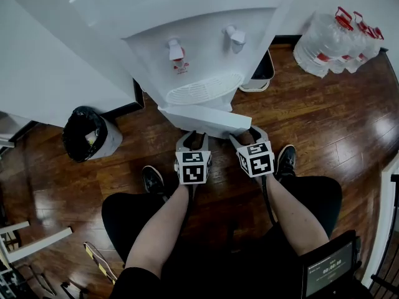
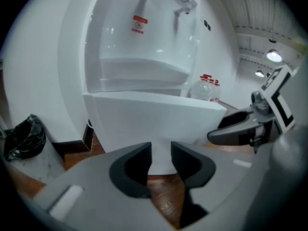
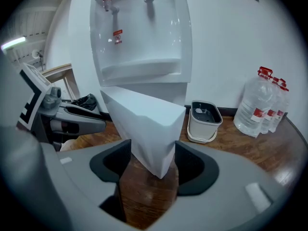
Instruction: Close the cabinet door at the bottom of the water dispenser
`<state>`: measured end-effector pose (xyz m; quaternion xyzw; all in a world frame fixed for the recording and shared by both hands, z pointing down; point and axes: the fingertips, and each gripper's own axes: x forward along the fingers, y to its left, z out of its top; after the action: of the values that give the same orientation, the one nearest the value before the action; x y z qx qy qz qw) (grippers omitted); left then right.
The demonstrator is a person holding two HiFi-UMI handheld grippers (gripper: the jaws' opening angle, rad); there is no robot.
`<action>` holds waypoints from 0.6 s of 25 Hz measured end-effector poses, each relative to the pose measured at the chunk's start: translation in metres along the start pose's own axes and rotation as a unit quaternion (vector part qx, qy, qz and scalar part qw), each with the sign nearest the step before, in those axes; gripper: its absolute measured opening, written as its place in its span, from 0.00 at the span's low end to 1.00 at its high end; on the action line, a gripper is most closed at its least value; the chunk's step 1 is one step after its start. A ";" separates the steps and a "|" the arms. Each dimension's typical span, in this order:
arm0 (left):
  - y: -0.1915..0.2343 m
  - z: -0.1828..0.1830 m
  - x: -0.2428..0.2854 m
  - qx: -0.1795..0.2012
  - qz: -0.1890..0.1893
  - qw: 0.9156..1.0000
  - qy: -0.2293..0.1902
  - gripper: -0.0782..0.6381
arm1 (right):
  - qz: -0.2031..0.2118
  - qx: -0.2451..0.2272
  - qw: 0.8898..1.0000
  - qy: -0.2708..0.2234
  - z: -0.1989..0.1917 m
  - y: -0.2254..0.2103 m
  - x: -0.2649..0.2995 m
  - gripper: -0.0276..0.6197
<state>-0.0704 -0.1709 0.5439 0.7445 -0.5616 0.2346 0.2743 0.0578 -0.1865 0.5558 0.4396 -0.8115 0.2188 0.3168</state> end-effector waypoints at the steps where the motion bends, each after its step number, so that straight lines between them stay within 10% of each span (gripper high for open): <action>1: 0.005 0.003 0.001 -0.013 0.005 1.000 -0.001 0.31 | -0.004 -0.001 1.000 0.000 0.001 -0.002 0.002 0.47; 15: 0.018 0.022 0.041 -0.010 0.026 1.000 -0.008 0.33 | -0.018 0.008 1.000 -0.012 0.037 -0.031 0.030 0.49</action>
<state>-0.0760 -0.2185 0.5570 0.7286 -0.5854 0.2299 0.2713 0.0598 -0.2432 0.5534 0.4592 -0.8054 0.2145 0.3074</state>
